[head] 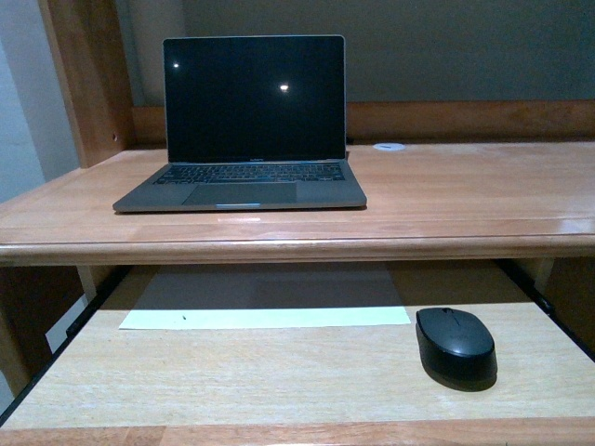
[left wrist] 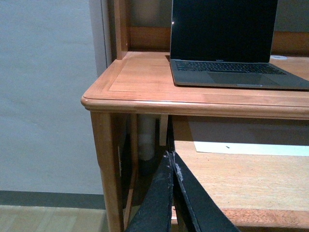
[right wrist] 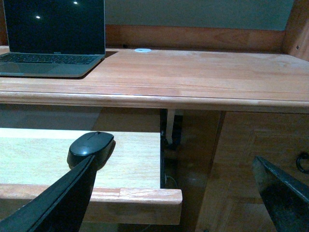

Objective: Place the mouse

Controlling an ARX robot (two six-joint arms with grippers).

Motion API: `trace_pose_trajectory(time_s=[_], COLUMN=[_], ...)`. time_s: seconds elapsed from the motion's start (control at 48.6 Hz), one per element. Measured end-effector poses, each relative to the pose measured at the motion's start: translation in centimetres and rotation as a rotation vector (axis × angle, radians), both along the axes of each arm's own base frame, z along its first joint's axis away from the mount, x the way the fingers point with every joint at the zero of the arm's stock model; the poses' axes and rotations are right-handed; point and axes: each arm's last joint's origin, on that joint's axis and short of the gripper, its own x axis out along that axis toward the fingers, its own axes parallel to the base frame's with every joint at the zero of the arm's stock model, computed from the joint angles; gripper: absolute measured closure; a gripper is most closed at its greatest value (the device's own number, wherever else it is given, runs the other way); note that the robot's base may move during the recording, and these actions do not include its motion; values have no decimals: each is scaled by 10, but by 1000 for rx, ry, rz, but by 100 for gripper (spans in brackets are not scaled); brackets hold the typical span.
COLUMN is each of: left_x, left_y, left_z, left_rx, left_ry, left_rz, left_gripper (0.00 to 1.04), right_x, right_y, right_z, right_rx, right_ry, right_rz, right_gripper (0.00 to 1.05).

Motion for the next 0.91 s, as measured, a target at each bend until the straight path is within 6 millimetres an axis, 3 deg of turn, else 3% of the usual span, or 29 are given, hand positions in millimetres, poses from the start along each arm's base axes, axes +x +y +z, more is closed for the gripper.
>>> trace_pose_trajectory(time_s=[0.905], left_x=[-21], left_y=[0], left_z=[-4], left_rx=[-1], left_ry=[13], left_rz=[2], left_gripper=[103], right_x=[0], right_y=[0], right_z=[0], right_rx=[0], right_ry=[0], right_rz=[0], right_gripper=[7])
